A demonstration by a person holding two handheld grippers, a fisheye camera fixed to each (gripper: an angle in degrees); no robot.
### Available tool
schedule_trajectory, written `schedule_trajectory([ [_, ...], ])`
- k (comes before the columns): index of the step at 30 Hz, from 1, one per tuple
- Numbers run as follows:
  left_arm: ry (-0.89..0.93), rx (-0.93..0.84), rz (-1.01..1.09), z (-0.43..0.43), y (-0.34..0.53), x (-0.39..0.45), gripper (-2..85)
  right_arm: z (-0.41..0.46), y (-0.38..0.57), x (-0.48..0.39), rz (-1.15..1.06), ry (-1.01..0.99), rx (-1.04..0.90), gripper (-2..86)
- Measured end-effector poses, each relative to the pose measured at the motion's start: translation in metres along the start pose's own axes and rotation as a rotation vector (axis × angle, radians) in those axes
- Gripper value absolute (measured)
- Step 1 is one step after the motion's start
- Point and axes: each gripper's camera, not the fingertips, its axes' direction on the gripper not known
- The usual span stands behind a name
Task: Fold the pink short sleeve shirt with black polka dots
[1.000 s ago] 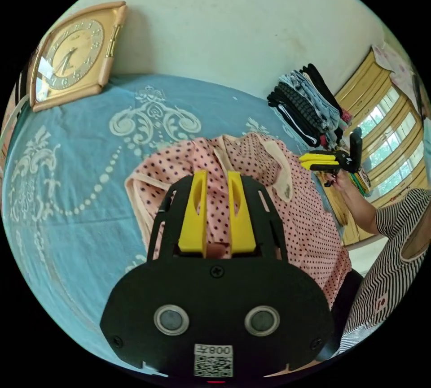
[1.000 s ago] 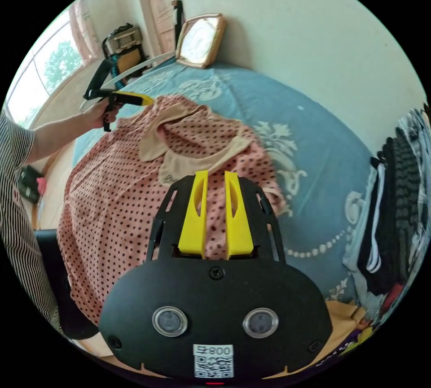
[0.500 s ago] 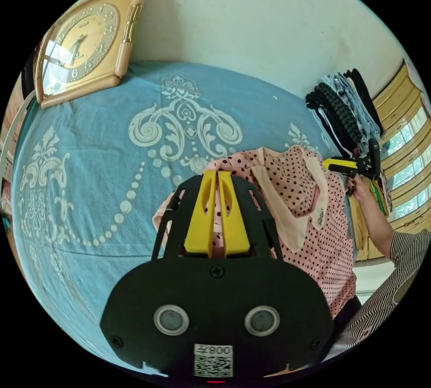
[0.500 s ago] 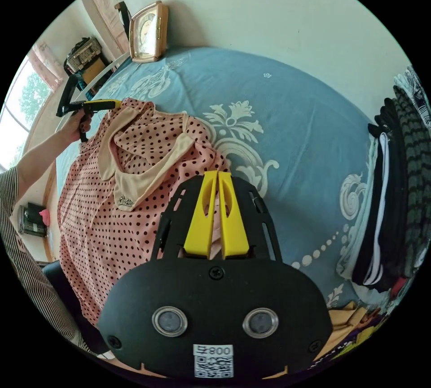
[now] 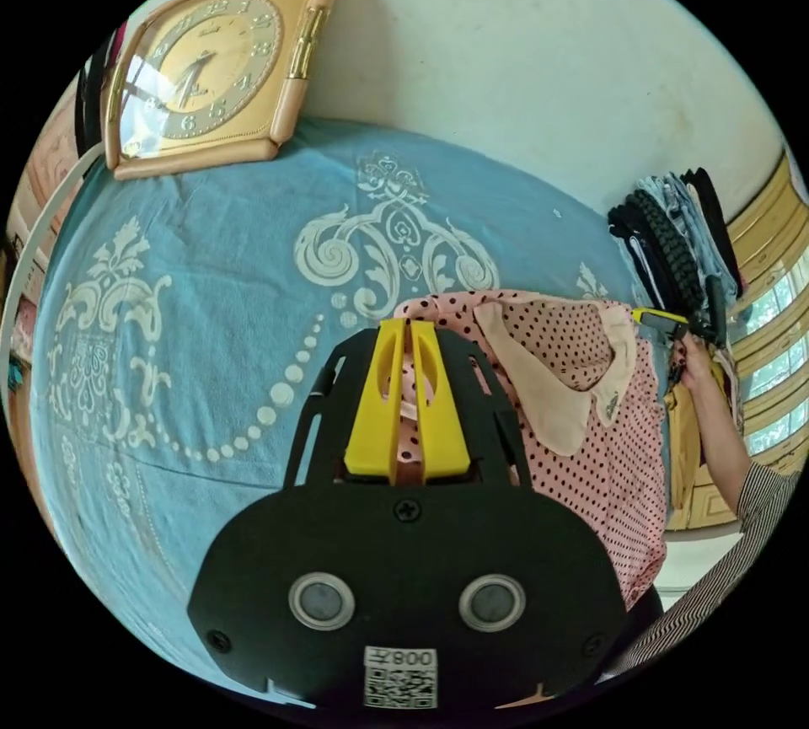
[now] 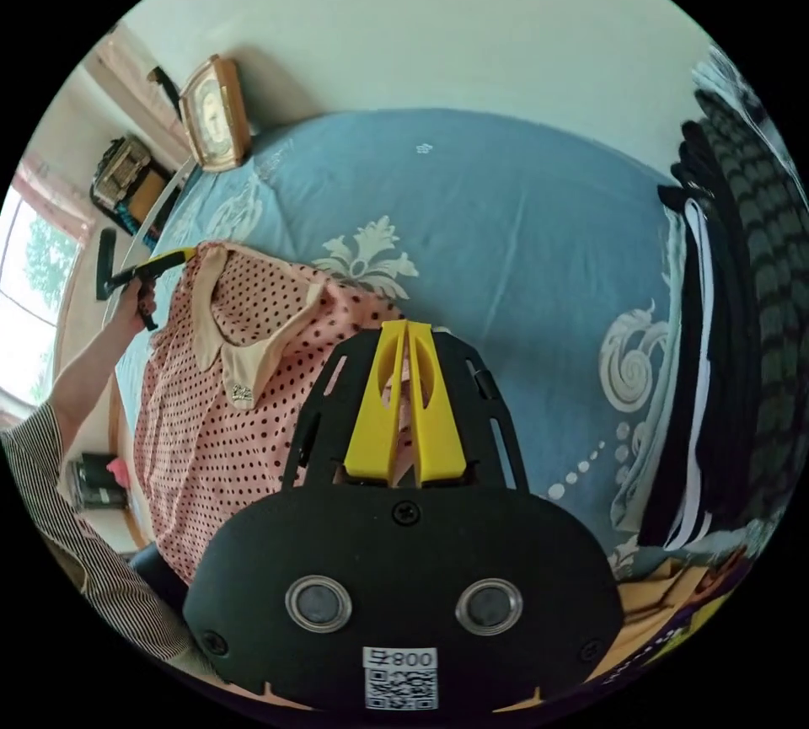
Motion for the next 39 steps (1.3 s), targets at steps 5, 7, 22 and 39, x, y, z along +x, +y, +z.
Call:
schedule_trajectory([
  [5,0.160,0.104,-0.018,-0.035,0.032,0.000,7.1,-0.023,0.050,0.020,0.060,-0.066,0.082,1.6],
  [7,0.188,0.114,-0.026,-0.048,0.053,0.001,7.6,-0.037,0.091,0.006,0.010,-0.073,0.095,3.2],
  [22,0.063,0.035,-0.173,-0.081,0.110,0.046,1.9,-0.025,0.240,-0.022,0.148,0.000,-0.009,0.6],
  [39,0.392,0.134,0.106,-0.075,0.033,0.278,6.6,-0.065,0.344,-0.036,0.374,-0.085,0.217,6.1],
])
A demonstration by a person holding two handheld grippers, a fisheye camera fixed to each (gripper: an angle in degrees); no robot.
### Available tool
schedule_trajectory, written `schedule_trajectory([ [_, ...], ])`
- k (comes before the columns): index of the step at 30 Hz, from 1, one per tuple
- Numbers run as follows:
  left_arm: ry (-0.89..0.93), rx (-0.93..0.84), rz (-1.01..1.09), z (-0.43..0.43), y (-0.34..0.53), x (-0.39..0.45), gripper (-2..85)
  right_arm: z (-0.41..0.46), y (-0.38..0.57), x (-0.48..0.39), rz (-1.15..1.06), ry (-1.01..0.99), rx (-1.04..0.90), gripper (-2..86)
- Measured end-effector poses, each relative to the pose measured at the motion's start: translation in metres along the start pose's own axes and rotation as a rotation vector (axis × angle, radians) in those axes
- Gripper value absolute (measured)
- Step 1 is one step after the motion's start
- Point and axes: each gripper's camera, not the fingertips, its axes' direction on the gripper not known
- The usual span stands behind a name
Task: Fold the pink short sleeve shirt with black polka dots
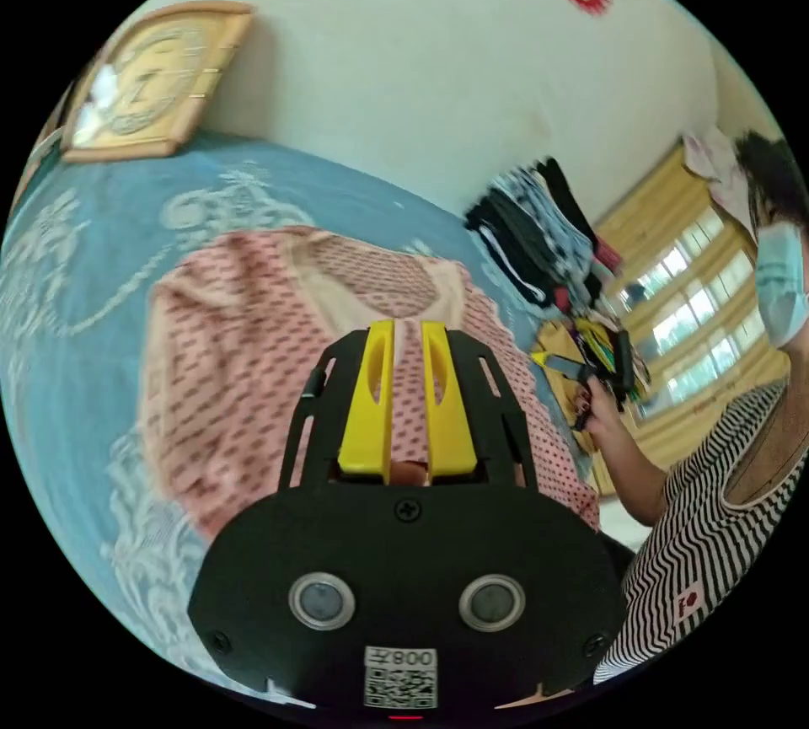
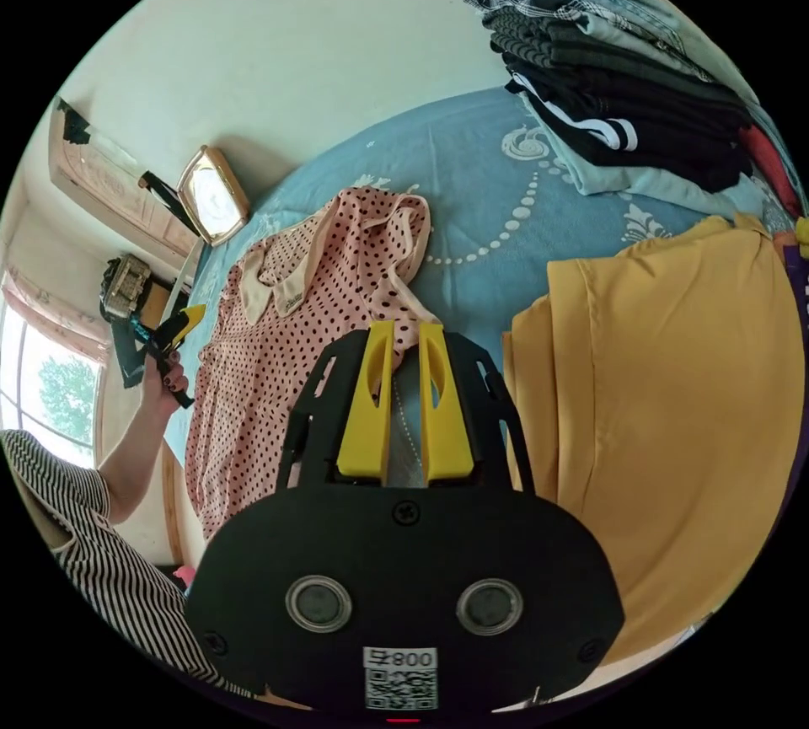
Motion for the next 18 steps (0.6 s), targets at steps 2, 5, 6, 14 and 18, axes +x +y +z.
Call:
schedule_trajectory([
  [2,0.096,-0.069,0.098,0.043,-0.028,0.043,7.2,-0.004,0.006,-0.001,0.012,0.017,0.005,6.4],
  [5,0.181,-0.169,0.194,0.115,-0.070,0.109,8.0,-0.016,0.014,-0.003,0.025,0.034,0.031,7.0],
  [6,0.202,-0.216,0.193,0.144,-0.086,0.130,8.2,-0.019,0.016,-0.005,0.026,0.057,0.036,7.1],
  [14,0.095,-0.371,0.289,0.271,-0.157,0.248,11.1,-0.028,0.032,-0.012,0.053,0.078,0.004,7.4],
  [18,-0.063,-0.471,0.360,0.318,-0.171,0.293,8.7,-0.032,0.034,-0.021,0.058,0.028,-0.003,7.0],
])
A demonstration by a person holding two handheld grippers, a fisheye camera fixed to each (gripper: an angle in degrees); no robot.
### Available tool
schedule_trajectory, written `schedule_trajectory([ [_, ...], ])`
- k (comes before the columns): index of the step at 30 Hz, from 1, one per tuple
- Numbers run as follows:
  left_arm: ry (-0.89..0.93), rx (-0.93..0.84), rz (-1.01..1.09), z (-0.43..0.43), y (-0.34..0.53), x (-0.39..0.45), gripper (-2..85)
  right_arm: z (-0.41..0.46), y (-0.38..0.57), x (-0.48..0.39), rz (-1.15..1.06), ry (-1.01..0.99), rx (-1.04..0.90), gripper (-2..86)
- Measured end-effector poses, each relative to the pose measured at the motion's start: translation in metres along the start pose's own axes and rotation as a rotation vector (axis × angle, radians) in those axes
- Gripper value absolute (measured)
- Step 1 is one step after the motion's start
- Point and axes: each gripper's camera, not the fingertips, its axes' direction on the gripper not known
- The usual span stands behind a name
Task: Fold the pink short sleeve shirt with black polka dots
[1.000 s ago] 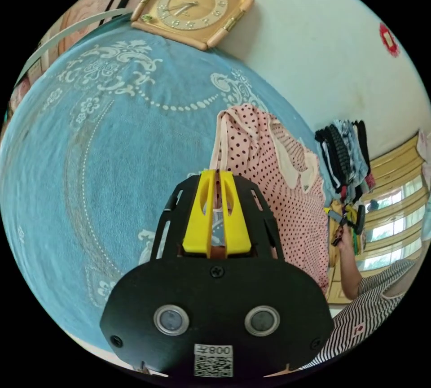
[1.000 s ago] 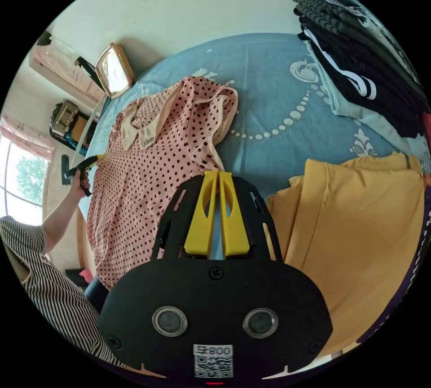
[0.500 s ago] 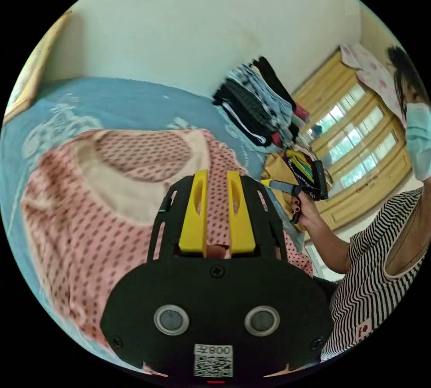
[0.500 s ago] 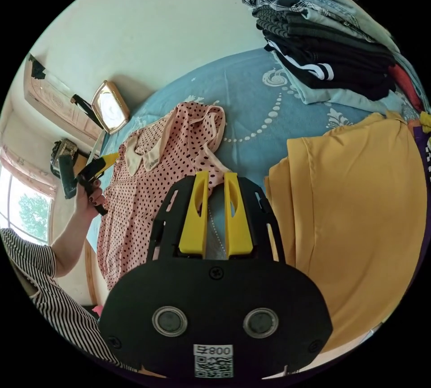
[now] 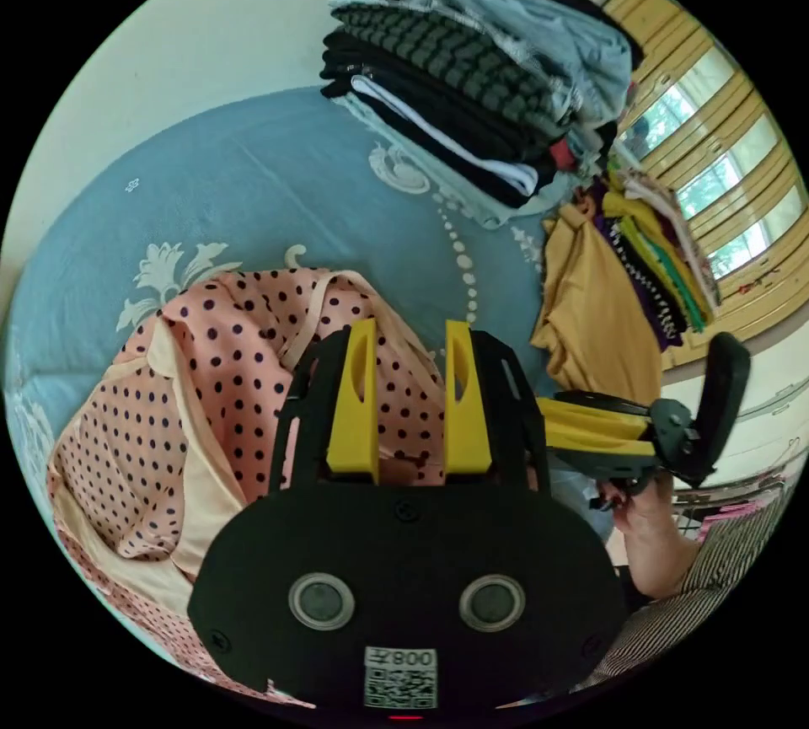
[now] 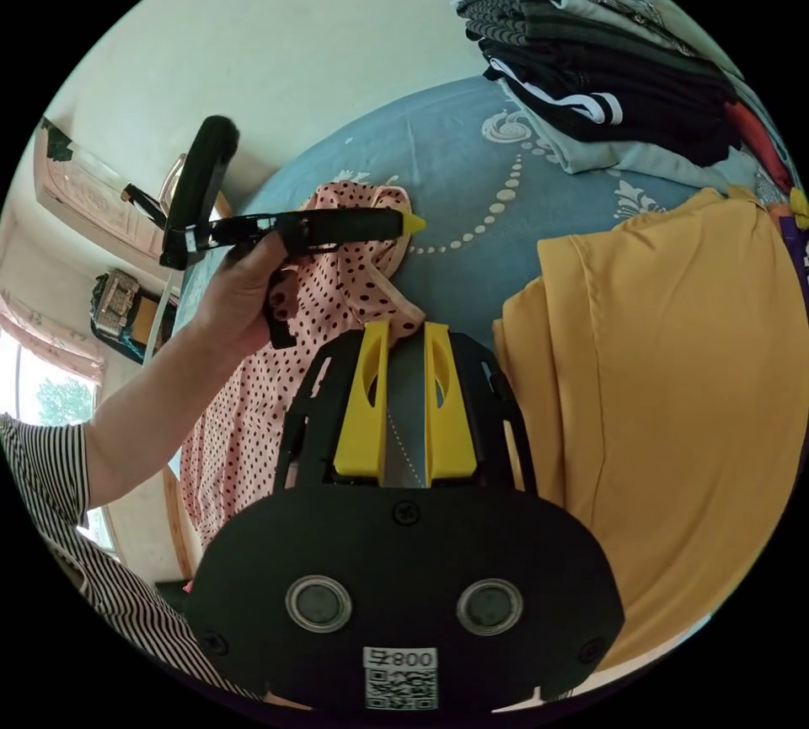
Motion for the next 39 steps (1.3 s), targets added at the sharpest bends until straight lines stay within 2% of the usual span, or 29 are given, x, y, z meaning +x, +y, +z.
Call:
schedule_trajectory([
  [3,-0.131,0.013,0.022,0.002,-0.019,0.019,5.1,-0.004,0.001,-0.008,0.002,0.015,-0.006,5.9],
  [5,-0.133,0.015,0.014,0.002,-0.030,0.023,3.5,-0.006,0.001,-0.011,0.015,0.009,-0.006,4.8],
  [10,-0.044,0.035,-0.046,-0.001,-0.055,0.021,1.7,-0.019,0.002,-0.027,0.002,-0.018,0.000,2.0],
  [14,0.119,0.124,-0.119,-0.017,-0.063,0.009,1.3,-0.036,0.004,-0.053,-0.076,0.000,0.061,1.3],
  [23,0.397,0.212,-0.331,-0.040,-0.053,-0.049,1.2,-0.059,0.006,-0.162,-0.461,0.116,0.072,0.9],
  [28,0.391,0.214,-0.380,-0.043,-0.049,-0.065,1.4,-0.048,0.004,-0.215,-0.602,0.188,0.011,0.9],
  [34,0.370,0.203,-0.351,-0.046,-0.057,-0.064,2.0,-0.025,-0.008,-0.243,-0.634,0.238,-0.108,1.0],
  [39,0.305,0.296,-0.294,-0.070,-0.057,-0.050,1.9,-0.020,-0.017,-0.255,-0.632,0.237,-0.130,1.5],
])
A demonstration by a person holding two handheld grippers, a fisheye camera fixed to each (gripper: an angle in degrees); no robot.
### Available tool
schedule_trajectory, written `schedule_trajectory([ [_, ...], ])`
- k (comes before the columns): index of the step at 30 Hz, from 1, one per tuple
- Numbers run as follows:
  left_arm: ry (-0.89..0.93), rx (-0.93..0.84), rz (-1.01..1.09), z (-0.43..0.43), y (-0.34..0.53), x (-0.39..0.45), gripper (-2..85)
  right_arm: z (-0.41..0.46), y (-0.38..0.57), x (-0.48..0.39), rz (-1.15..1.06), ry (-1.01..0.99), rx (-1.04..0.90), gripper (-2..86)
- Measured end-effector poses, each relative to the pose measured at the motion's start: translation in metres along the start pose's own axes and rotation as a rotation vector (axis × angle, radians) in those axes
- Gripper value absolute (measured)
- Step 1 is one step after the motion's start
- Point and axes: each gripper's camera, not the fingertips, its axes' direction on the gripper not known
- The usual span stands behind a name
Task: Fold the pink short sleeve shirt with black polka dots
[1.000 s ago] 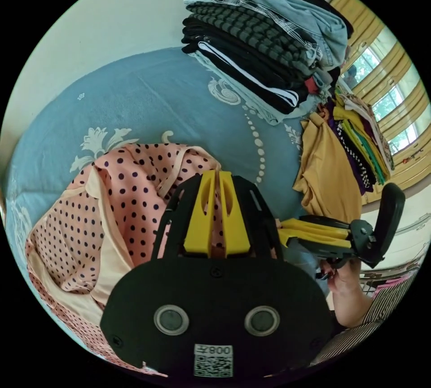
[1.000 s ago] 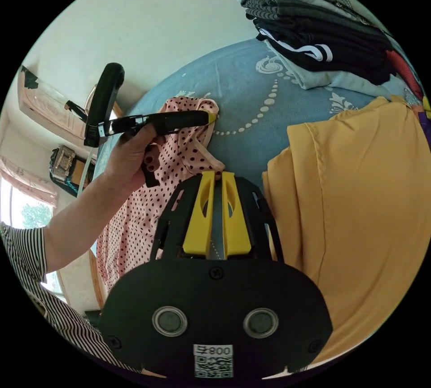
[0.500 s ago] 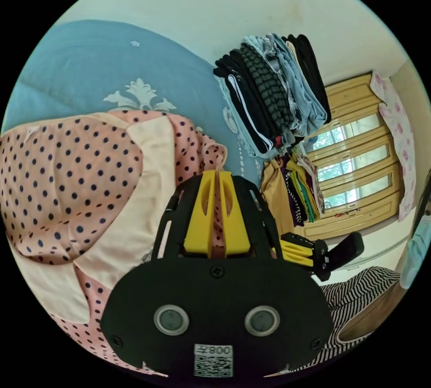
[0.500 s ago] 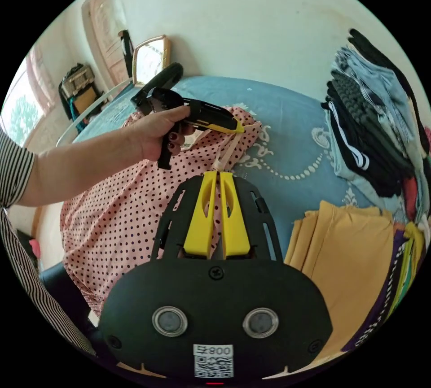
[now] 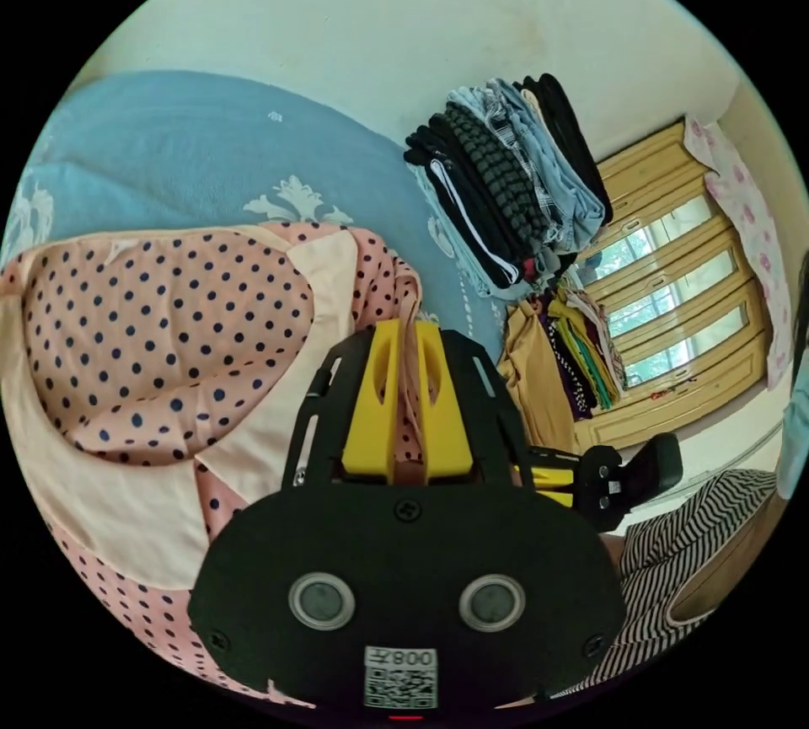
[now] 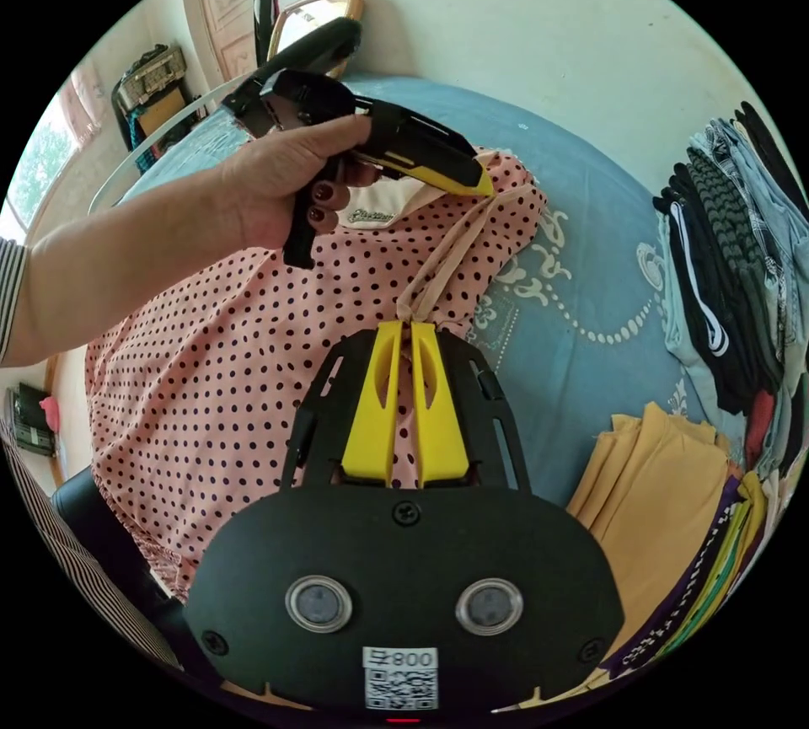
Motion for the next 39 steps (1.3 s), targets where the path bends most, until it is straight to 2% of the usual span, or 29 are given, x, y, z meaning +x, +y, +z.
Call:
schedule_trajectory([
  [4,-0.047,0.061,0.126,-0.008,-0.001,0.029,1.0,-0.003,-0.012,0.003,0.010,-0.024,0.006,2.6],
  [8,-0.160,-0.051,0.257,0.020,-0.016,0.057,0.4,-0.004,-0.021,0.004,0.003,-0.035,0.008,3.1],
  [11,-0.306,-0.077,0.228,0.031,-0.021,0.053,0.3,-0.006,-0.027,0.006,0.003,-0.029,0.001,3.2],
  [13,-0.275,-0.117,0.183,0.034,-0.023,0.044,0.3,-0.010,-0.029,0.010,0.017,-0.053,0.011,3.0],
  [21,-0.221,-0.042,0.189,0.017,-0.023,0.048,0.3,-0.033,-0.036,0.049,0.115,-0.163,0.168,1.3],
  [23,-0.244,-0.060,0.178,0.021,-0.026,0.045,0.3,-0.023,-0.046,0.057,0.121,-0.172,0.144,0.8],
  [26,-0.271,-0.122,0.155,0.030,-0.026,0.038,0.2,0.010,-0.064,0.063,0.105,-0.175,-0.004,0.5],
  [30,-0.215,-0.036,0.172,0.013,-0.020,0.043,0.2,0.016,-0.072,0.069,0.101,-0.154,0.010,0.3],
  [34,-0.280,-0.156,0.165,0.030,-0.024,0.030,0.2,0.022,-0.081,0.075,0.092,-0.123,0.017,0.3],
  [39,-0.166,-0.069,0.135,-0.011,0.007,0.035,0.2,0.030,-0.093,0.082,0.085,-0.087,0.015,0.3],
])
